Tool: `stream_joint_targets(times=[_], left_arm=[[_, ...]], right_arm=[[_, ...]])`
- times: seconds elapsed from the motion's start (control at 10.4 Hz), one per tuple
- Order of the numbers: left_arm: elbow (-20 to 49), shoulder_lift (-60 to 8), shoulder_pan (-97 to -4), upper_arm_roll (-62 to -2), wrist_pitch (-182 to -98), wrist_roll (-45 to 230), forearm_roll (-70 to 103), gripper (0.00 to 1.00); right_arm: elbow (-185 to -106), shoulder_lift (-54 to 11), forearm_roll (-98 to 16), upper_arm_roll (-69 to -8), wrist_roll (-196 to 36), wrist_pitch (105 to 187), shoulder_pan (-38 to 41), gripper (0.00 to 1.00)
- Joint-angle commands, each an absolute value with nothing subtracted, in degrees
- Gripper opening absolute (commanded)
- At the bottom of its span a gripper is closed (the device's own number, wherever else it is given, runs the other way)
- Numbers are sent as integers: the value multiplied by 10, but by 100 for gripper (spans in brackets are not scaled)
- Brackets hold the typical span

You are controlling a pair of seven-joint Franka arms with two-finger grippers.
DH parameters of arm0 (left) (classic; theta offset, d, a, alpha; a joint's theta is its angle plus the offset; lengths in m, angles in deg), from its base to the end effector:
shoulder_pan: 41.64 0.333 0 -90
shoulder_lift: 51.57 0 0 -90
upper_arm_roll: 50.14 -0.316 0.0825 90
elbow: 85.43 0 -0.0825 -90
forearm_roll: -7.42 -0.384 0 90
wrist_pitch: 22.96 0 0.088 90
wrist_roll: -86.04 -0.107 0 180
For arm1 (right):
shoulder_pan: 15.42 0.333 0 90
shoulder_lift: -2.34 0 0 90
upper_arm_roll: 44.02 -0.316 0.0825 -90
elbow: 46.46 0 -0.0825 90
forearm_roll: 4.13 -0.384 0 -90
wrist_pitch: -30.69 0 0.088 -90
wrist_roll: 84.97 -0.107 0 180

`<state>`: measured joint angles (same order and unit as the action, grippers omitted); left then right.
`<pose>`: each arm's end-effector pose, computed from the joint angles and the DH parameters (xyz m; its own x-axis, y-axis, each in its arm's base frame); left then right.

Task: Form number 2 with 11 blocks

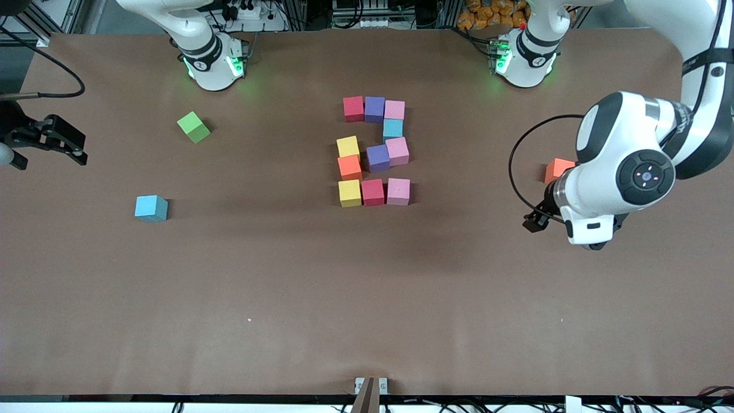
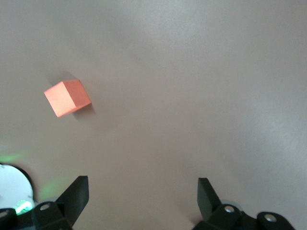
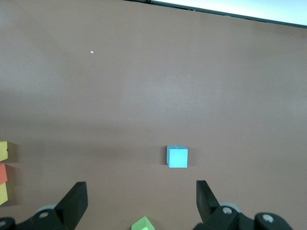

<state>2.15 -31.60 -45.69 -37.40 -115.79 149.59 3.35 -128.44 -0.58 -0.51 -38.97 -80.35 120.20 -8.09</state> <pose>0.6132 -0.1601 0.4433 0.6775 0.7263 -0.1161 0.6964 -0.6842 -0.2165 0.5696 0.0174 0.6615 0.9900 0.1198 0.0749 0.1143 -0.9907 0.0736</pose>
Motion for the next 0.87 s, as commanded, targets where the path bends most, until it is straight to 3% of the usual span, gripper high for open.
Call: stream_joint_targets(times=[0.0,0.48,0.77], left_arm=[[105,-413,-457,-408,-1166,1376,31,100],[103,-496,-499,-486,-1164,1187,23,100],[56,-502,-481,-484,-1129,1027,43,100]], right_arm=[[-1295,5,2,-402,-808,1205,-94,100],[-1295,5,1,-402,-808,1206,-94,100],[-1295,5,2,-402,-808,1204,-95,100]])
